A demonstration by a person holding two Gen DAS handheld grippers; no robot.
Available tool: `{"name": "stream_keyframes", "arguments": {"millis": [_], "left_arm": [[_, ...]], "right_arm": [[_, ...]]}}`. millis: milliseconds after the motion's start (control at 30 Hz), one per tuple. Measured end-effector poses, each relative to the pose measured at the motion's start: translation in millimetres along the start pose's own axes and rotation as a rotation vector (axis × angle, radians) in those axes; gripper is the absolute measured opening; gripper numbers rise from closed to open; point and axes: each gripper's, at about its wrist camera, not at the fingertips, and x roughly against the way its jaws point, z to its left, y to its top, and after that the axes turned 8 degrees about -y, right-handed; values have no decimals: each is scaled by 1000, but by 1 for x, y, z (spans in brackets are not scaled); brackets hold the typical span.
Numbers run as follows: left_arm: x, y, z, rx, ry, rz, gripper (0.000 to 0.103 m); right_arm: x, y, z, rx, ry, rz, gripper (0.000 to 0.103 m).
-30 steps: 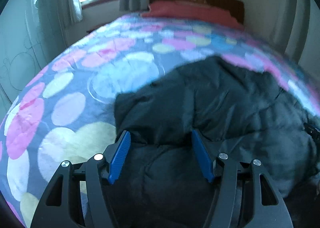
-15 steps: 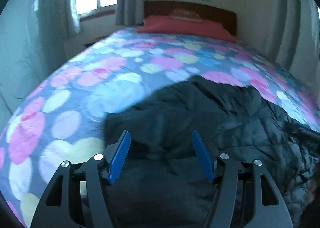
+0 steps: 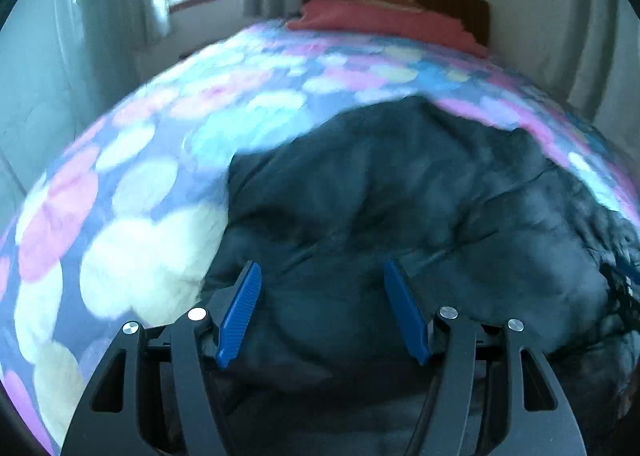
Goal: Fold large clothes
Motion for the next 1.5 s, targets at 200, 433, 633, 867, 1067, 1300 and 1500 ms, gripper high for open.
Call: {"name": "stream_keyframes", "arguments": {"millis": [200, 433, 633, 867, 1067, 1300, 1500], "left_arm": [[-16, 0, -4, -27, 16, 29, 64], [44, -23, 7, -40, -5, -18, 65], [113, -80, 38, 18, -6, -29, 70], [162, -146, 76, 169, 2, 2, 75], [180, -187, 89, 293, -93, 63, 75], [192, -210, 80, 311, -158, 75, 75], [197, -216, 80, 347, -169, 58, 75]], "right_arm": [[-5, -1, -5, -27, 37, 4, 53], [54, -24, -37, -75, 26, -36, 65], [100, -76, -87, -113, -25, -15, 67], [139, -147, -147, -194, -101, 24, 75], [147, -199, -179, -277, -69, 96, 76], [158, -230, -176, -314, -3, 123, 76], [164, -240, -173, -324, 29, 127, 73]]}}
